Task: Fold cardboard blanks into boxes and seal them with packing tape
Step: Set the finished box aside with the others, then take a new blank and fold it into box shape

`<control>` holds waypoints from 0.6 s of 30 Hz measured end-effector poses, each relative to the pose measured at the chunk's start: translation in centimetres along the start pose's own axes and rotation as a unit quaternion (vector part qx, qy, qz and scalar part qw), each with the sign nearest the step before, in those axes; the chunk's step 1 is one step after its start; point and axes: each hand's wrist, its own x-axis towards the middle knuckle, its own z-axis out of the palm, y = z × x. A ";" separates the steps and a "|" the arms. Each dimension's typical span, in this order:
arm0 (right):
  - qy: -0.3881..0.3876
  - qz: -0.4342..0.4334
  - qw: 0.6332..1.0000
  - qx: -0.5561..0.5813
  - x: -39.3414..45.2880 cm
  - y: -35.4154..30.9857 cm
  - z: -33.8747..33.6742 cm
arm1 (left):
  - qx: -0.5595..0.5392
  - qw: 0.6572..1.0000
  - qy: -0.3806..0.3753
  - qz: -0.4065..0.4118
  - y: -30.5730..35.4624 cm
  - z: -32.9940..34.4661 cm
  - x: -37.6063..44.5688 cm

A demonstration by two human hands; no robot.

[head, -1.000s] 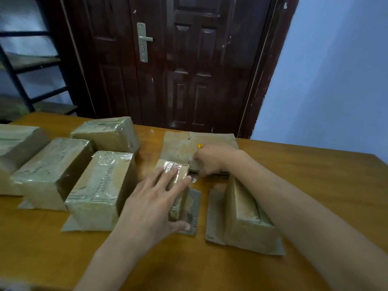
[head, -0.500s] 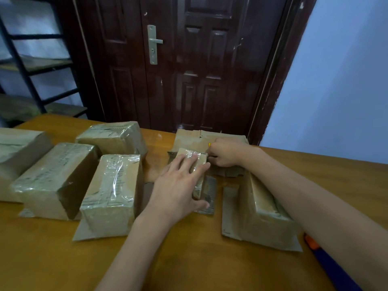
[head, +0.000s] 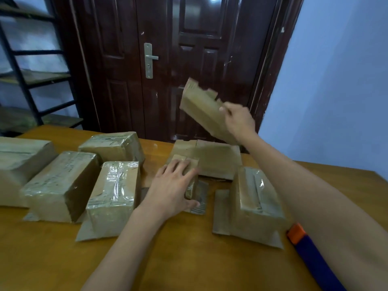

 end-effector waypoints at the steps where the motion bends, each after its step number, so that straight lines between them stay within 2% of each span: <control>1: 0.031 0.001 0.999 0.018 0.5 -0.8 -1.9 | -0.003 1.000 -0.003 0.000 -0.2 0.0 -0.1; 4: 0.081 -0.026 0.994 0.068 1.1 -3.1 -7.6 | -0.028 1.000 0.012 0.007 -0.1 -0.9 -0.8; 7: 0.105 -0.034 0.986 0.125 -0.2 -5.4 -12.7 | -0.104 0.991 0.087 0.015 1.5 -4.2 -1.9; 9: 0.100 -0.014 0.982 0.159 -2.0 -6.6 -15.1 | -0.175 0.973 0.152 0.014 2.9 -7.1 -2.9; 12: 0.047 0.020 0.970 0.238 -6.2 -8.7 -17.2 | -0.298 0.931 0.208 0.010 4.6 -10.4 -4.2; 15: -0.028 0.075 0.947 0.311 -10.7 -10.5 -18.0 | -0.439 0.879 0.186 0.003 6.0 -11.9 -5.8; 18: -0.086 0.137 0.927 0.340 -14.6 -12.2 -17.3 | -0.573 0.804 0.153 -0.050 7.2 -12.5 -7.0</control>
